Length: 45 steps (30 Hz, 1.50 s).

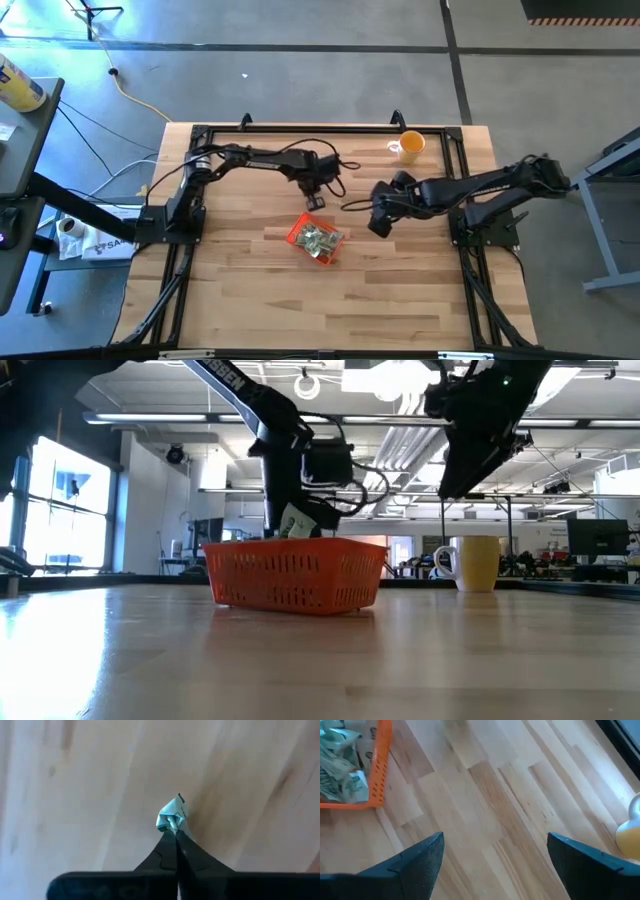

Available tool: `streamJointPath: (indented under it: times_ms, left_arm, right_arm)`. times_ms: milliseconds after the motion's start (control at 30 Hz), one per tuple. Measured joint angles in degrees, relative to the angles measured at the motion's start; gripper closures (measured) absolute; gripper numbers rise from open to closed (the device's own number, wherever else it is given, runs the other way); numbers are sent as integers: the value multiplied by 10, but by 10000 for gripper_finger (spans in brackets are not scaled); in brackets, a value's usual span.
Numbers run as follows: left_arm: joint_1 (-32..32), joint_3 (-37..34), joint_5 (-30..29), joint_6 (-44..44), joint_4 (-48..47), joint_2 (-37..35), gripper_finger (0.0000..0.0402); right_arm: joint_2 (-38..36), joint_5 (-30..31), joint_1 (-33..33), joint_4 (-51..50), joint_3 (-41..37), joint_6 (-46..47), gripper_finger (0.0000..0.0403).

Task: Pick and place Stevia / Truvia into bins
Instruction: Put the stevia packet into the orange bin, then return to Home Position

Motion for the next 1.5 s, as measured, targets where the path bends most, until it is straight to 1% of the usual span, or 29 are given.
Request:
streamJointPath:
  times_ms: [100, 167, 233, 333, 400, 500, 600, 667, 733, 800, 833, 900, 933, 1000, 1067, 1133, 1200, 1267, 1333, 1433, 1500]
  left_arm:
    - [0, -1, 0, 13, -30, -39, 365]
    - [-11, 1, 44, 27, -48, -78, 370]
    - [-28, 2, 104, 28, -44, -112, 382]
    - [-64, 1, 182, 23, -37, -149, 382]
    - [-91, 2, 198, 16, -42, -160, 381]
    - [-132, 1, 208, 11, -54, -155, 372]
    - [-167, 2, 188, 17, -23, -141, 360]
    - [-183, 1, 179, 17, -20, -137, 350]
    - [-196, 3, 177, 16, 11, -128, 340]
    - [-202, 0, 162, -5, 5, -120, 335]
    - [-205, 1, 159, -22, 18, -113, 334]
    - [-205, 2, 160, -50, 30, -106, 337]
    - [-204, 1, 159, -66, 24, -101, 342]
    - [-203, 2, 154, -98, 40, -93, 356]
    - [-202, 1, 143, -131, 20, -93, 366]
    - [-202, 3, 135, -158, 29, -93, 366]
    - [-202, 3, 136, -181, 17, -93, 351]
    - [-204, 5, 135, -207, 13, -93, 319]
    - [-204, 19, 136, -231, -12, -94, 281]
    - [-204, 58, 165, -257, -56, -94, 227]
    - [-203, 98, 193, -261, -94, -94, 196]
  right_arm:
    - [-15, 10, 6, -13, 0, 8, 68]
    - [-26, 18, 10, -24, 0, 10, 75]
    - [-35, 26, 14, -34, 0, 11, 81]
    - [-45, 27, 18, -41, 0, 11, 84]
    - [-46, 25, 21, -42, 0, 9, 84]
    - [-46, 22, 30, -46, 0, -3, 84]
    - [-46, 26, 40, -45, 0, -6, 84]
    - [-46, 26, 49, -46, 0, -8, 84]
    - [-46, 27, 59, -49, 0, -10, 84]
    - [-46, 28, 69, -50, 0, -9, 84]
    - [-46, 32, 74, -51, 0, -8, 84]
    - [-46, 37, 84, -54, 0, -6, 84]
    - [-46, 37, 89, -55, 0, -2, 84]
    - [-46, 40, 98, -57, 0, 5, 84]
    - [-46, 42, 106, -62, 0, 14, 84]
    - [-46, 46, 115, -67, 0, 22, 84]
    - [-46, 47, 123, -69, 0, 28, 84]
    - [-46, 47, 130, -69, 0, 29, 84]
    - [-46, 47, 136, -66, 0, 29, 84]
    - [-46, 45, 138, -54, 0, 20, 84]
    - [-46, 35, 138, -51, 6, 4, 84]
